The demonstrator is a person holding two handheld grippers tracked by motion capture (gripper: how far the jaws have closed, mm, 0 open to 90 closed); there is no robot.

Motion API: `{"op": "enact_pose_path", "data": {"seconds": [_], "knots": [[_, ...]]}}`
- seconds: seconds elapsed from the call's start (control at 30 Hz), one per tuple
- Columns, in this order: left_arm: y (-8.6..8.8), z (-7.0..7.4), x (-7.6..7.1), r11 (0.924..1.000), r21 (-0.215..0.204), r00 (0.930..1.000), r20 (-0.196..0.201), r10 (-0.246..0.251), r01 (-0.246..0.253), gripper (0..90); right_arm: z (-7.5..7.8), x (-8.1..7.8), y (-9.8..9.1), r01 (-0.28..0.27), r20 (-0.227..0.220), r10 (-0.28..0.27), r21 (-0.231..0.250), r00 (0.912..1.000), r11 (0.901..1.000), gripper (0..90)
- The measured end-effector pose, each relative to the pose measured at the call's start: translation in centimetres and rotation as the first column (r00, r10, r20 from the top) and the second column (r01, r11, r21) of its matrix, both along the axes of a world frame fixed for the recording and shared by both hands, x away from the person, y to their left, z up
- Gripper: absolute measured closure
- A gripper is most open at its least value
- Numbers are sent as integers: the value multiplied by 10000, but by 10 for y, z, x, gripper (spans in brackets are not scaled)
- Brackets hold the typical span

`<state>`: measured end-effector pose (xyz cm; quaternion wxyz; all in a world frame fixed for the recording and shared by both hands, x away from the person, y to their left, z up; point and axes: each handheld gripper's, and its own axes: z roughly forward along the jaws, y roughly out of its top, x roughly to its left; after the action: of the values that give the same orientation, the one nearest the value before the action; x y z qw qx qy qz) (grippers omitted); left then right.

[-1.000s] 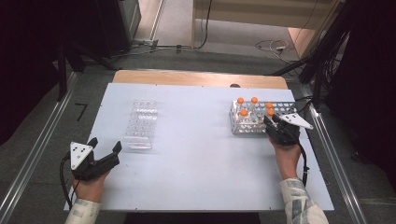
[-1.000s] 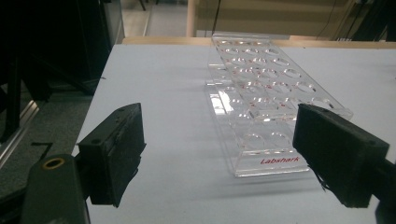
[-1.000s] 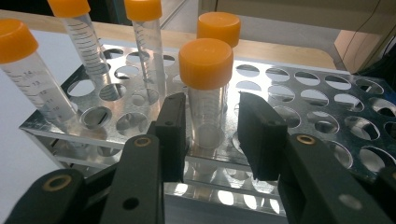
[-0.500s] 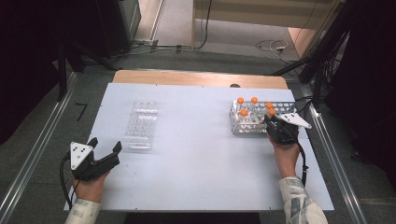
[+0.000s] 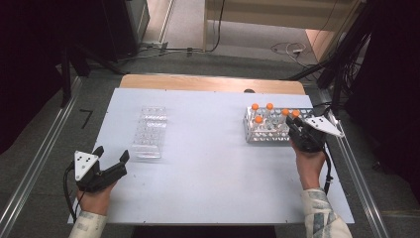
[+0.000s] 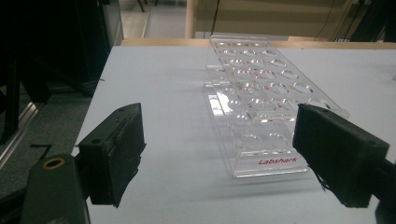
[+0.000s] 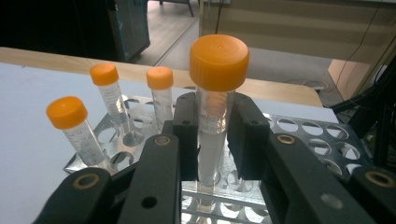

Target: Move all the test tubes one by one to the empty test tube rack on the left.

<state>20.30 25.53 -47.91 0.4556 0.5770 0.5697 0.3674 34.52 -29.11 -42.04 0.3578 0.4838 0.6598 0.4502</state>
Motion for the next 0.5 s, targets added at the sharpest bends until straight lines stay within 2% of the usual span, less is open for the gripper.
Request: {"op": "enact_pose_path", "data": {"seconds": [0.33,0.43,0.5], "knots": [[-2,1,-2,10000,-17,9999,87,-90,90,163,10,-22,2,-561,92,560,71,9984,9984,722],[-3,3,-5,10000,49,9997,257,-60,59,164,8,-33,2,-912,-148,916,251,9957,9955,722],[-4,5,-6,9999,25,9993,358,-107,106,165,6,-39,3,-1084,-223,1086,110,9938,9940,721]]}}
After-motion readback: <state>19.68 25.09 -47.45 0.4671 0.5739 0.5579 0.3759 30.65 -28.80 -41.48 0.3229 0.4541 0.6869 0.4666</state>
